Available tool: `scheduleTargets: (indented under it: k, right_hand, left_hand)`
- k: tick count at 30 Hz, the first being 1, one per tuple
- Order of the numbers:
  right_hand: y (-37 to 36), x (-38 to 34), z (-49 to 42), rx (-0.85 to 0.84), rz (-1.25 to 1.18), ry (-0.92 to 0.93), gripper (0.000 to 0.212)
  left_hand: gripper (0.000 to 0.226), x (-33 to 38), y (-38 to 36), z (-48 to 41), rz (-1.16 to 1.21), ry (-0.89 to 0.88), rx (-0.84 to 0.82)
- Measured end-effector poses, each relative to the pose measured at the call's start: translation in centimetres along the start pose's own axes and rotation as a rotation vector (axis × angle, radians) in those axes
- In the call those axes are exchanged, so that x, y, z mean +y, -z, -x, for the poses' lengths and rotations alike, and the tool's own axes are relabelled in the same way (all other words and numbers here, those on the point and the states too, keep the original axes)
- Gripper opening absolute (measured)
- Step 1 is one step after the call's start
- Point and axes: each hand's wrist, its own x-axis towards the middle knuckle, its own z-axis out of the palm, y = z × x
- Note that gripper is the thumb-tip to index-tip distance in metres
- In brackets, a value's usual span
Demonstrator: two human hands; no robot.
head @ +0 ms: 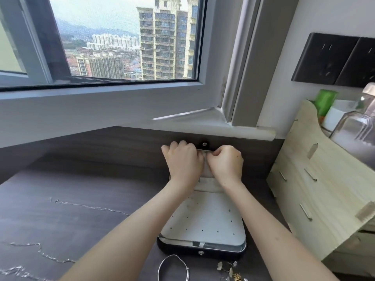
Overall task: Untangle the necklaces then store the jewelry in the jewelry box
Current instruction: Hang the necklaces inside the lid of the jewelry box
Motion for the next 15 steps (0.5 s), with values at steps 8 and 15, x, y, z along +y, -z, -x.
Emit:
scheduleTargets:
  k: [8, 15]
  right_hand:
    - [2.1, 0.3, 1.4, -0.205, 0.236, 0.155, 0.013]
    - [3.1, 1.0, 2.9, -0.202, 0.178, 0.442, 0.018]
  left_hand:
    - [0.028, -2.2, 0.9, 1.1, -0.061, -0.158, -0.087]
    - [0.025, -4.0, 0.5, 2.5, 0.087, -0.401, -0.062]
